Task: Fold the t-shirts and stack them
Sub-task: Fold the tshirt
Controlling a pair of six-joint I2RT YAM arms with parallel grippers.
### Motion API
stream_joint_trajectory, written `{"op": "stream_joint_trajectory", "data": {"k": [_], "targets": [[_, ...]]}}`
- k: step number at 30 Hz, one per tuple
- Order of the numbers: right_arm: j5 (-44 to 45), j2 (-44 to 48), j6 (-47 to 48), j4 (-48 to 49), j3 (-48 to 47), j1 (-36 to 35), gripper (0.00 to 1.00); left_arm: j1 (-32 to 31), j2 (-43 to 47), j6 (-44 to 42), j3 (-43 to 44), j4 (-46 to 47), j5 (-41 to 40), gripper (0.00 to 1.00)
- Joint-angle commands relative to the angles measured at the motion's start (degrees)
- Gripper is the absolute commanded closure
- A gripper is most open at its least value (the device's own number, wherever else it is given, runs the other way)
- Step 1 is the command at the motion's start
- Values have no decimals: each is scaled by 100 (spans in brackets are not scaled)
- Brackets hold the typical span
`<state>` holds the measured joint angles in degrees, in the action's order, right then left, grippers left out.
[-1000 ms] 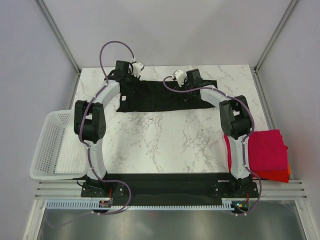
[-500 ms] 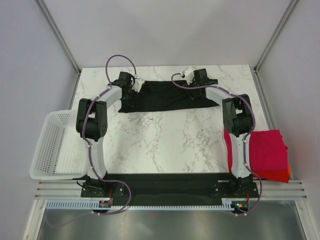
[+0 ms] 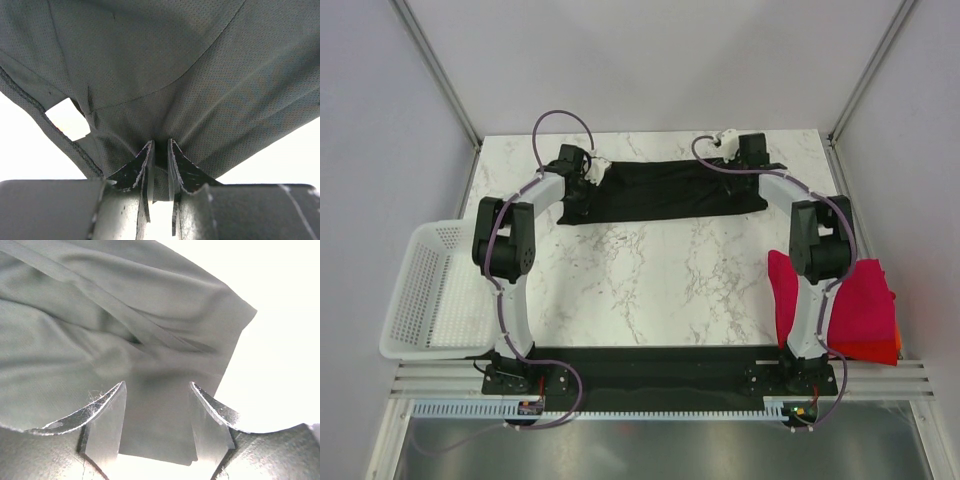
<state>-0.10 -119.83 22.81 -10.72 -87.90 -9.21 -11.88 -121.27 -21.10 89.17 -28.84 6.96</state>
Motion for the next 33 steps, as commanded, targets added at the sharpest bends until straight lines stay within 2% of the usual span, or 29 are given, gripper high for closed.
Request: {"op": "stream_joint_trajectory", "data": {"k": [1, 17, 23, 29, 33], "targets": [[19, 820, 197, 210, 325, 174, 39, 28, -90, -228, -277, -201, -239, 78], [19, 636, 514, 97, 1178, 622, 40, 28, 174, -324, -487, -192, -432, 78], [19, 1179, 558, -816, 1520, 658, 41, 54, 507, -403, -952, -368, -599, 78], [-271, 1717, 628, -1107, 2224, 658, 41, 63, 939, -386, -1594, -219, -608, 78], [-236, 1814, 576, -1344, 2330, 666, 43, 54, 973, -421, -1586, -218, -635, 79]]}}
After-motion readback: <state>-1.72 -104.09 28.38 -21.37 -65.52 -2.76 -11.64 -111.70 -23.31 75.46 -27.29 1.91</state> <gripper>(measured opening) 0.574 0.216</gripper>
